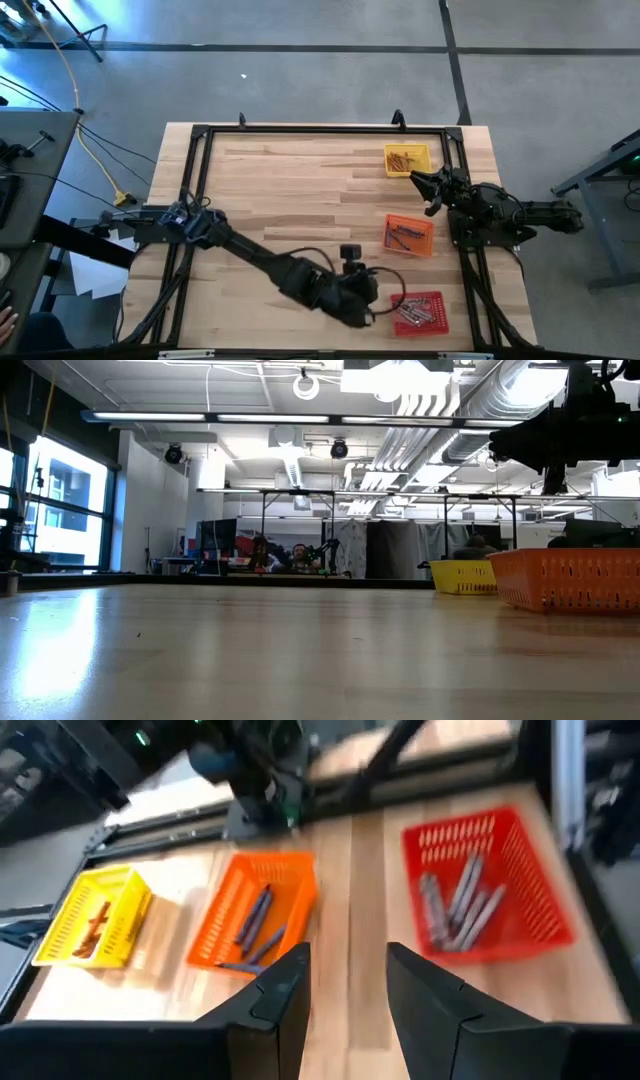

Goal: Sort crayons
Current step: Return to Home Position

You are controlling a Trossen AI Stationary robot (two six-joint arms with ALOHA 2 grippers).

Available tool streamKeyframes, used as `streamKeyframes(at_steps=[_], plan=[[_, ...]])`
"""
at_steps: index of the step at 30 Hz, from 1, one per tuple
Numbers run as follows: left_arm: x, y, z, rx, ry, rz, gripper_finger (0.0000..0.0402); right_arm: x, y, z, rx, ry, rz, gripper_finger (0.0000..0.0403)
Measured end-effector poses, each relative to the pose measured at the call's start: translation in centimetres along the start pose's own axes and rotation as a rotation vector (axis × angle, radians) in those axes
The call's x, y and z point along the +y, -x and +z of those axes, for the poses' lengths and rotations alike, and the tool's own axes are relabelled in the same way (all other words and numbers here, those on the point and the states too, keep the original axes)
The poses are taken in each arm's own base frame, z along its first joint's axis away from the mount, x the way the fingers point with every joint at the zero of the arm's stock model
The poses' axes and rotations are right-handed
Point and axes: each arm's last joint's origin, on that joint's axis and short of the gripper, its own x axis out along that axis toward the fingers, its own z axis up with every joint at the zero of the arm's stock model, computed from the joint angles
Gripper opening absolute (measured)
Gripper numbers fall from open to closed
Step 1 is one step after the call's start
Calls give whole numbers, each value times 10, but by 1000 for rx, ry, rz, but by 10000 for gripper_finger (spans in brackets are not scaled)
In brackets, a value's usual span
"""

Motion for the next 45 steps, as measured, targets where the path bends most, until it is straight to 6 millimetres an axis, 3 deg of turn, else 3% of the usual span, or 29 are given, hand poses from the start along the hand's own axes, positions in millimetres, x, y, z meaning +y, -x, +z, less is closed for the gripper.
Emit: streamKeyframes(at_steps=[8,11,16,23,30,37,42,45], plan=[[10,-29,-28,151,-156,-66,117,0,0,0,1,1,0,73],[21,-29,-40,205,-184,-96,117,0,0,0,1,1,0,73],[67,0,-53,154,-88,-74,117,0,0,-1,7,4,-2,73],[123,47,-114,59,42,-38,117,0,0,-1,12,6,-4,73],[163,98,-172,4,98,-9,117,-1,0,-2,20,10,-6,73],[190,128,-216,-41,205,217,117,-1,0,-2,20,10,-7,73],[194,138,-241,-124,357,160,118,-1,0,-2,22,12,-7,73],[195,144,-260,-146,348,149,118,-1,0,-3,26,13,-8,73]])
